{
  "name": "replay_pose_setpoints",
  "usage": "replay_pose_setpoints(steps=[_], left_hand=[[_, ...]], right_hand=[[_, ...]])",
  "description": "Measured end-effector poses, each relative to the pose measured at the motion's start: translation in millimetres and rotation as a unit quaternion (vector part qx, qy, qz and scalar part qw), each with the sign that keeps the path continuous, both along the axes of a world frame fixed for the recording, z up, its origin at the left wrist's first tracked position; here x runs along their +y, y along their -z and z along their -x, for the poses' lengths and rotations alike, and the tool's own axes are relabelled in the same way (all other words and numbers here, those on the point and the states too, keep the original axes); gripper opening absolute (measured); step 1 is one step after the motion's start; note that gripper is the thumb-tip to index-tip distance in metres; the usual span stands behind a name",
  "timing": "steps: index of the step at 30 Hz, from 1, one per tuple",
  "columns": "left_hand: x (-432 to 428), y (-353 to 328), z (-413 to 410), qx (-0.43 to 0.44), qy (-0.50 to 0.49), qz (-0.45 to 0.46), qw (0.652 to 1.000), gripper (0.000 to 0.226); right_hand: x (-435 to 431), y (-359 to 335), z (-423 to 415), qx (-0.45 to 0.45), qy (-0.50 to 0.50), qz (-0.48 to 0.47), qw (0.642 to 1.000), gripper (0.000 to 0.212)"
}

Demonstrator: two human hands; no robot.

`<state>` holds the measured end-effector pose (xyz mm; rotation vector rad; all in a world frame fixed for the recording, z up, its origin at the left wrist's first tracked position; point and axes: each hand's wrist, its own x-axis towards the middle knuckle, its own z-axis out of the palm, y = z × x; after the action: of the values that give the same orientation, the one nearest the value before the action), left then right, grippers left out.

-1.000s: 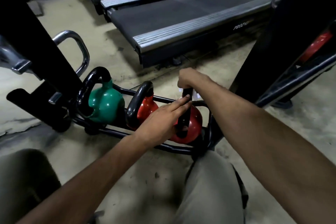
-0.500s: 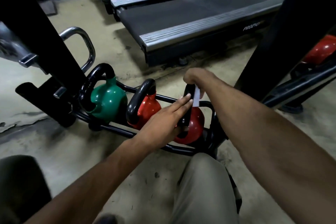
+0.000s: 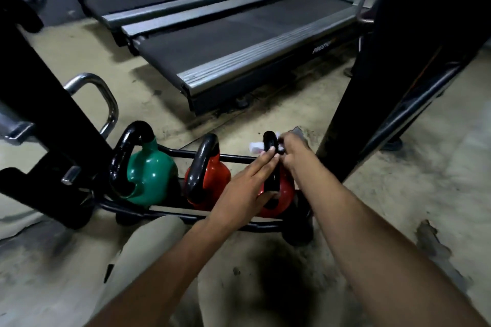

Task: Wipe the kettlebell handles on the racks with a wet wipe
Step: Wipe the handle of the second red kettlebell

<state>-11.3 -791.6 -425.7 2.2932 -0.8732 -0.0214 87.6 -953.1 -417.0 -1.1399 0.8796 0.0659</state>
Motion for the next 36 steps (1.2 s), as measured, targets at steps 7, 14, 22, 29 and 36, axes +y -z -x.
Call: replay_pose_setpoints(steps=[7,14,22,29,36], left_hand=[[5.6,23.2,-5.9,-0.008,0.041,0.113,0.993,0.078],[5.0,33.0,-6.3,-0.018,0.044,0.154,0.987,0.078],[8.4,38.8,-10.2,-0.028,0.048,0.154,0.987,0.079],[7.1,41.9,-13.4,-0.036,0.057,0.162,0.984,0.078],[13.1,40.6,-16.3,-0.034,0.085,0.165,0.982,0.077]], right_hand=[[2.0,-35.5,-29.2,0.032,-0.286,0.504,0.814,0.012],[56.6,-52.7,-48.2,0.119,-0.592,0.706,0.370,0.011],[72.7,-48.4,-45.4,0.188,-0.561,0.751,0.294,0.016],[71.5,-47.2,-41.2,0.131,-0.590,0.750,0.268,0.010],[26.1,-46.5,-39.7,0.157,-0.395,0.650,0.629,0.031]])
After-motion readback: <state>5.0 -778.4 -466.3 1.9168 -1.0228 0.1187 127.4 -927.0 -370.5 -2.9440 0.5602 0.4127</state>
